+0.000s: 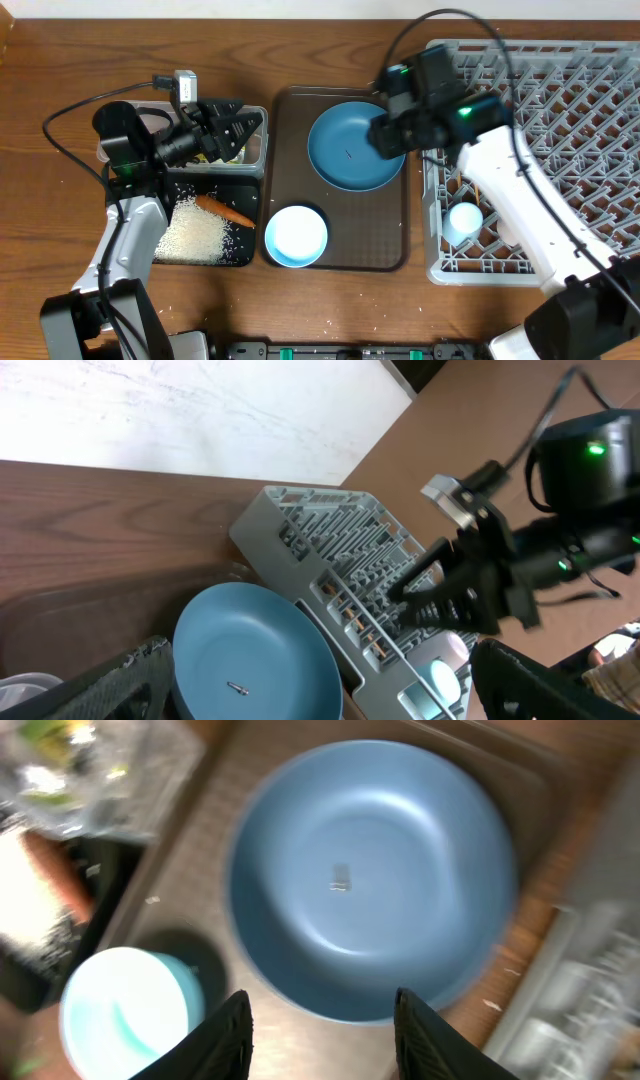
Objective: Sort waste into correct bins and load items into the dishwasher rack
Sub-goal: 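Move the right gripper over the light-blue bowl on the brown tray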
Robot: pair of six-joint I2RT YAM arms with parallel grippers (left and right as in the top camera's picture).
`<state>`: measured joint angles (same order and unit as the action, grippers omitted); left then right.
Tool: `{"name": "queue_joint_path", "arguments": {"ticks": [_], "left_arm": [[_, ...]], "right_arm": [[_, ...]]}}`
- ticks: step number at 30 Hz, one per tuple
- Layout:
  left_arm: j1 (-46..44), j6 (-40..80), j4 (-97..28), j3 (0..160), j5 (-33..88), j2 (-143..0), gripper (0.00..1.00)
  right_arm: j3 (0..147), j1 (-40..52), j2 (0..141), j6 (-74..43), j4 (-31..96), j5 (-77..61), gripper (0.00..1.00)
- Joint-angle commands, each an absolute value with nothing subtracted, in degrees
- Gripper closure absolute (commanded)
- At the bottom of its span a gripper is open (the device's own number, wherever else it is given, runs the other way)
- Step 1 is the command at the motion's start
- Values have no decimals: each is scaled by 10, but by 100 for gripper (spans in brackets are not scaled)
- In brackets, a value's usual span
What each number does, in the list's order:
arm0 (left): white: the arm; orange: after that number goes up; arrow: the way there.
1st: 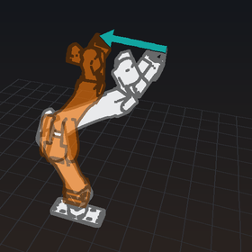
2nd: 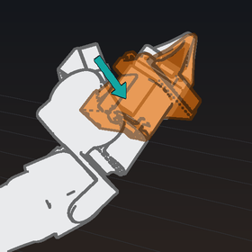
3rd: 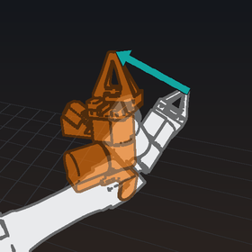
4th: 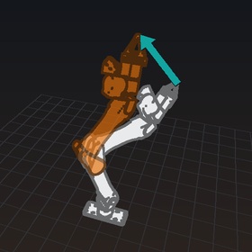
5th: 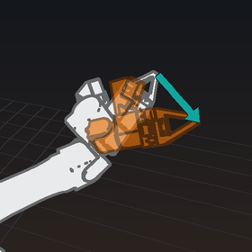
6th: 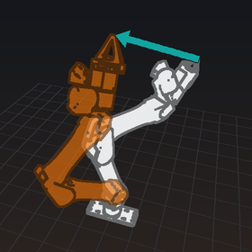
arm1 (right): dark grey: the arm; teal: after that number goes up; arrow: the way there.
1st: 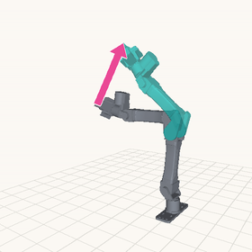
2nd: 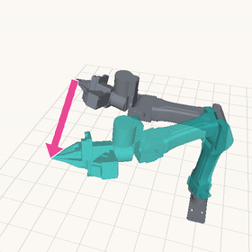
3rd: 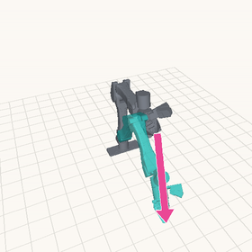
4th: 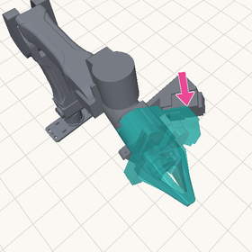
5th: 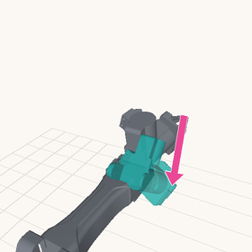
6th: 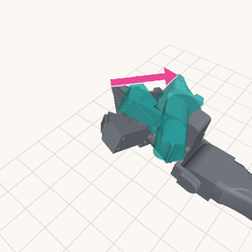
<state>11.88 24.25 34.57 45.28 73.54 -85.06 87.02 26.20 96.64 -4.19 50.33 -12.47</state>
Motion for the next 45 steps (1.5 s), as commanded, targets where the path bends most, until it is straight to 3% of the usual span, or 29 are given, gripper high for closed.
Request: {"name": "queue_joint_path", "arguments": {"ticks": [1,13,25,45], "left_arm": [[119,248,348,452,745,-841,4],[119,247,348,452,745,-841,4],[119,212,350,452,545,-841,4],[119,174,401,452,543,-841,3]], "right_arm": [[876,301,960,-47,498,-142,56],[872,396,960,-46,503,-133,57],[872,404,964,-77,505,-133,59],[872,519,1098,-76,462,-134,55]]}}
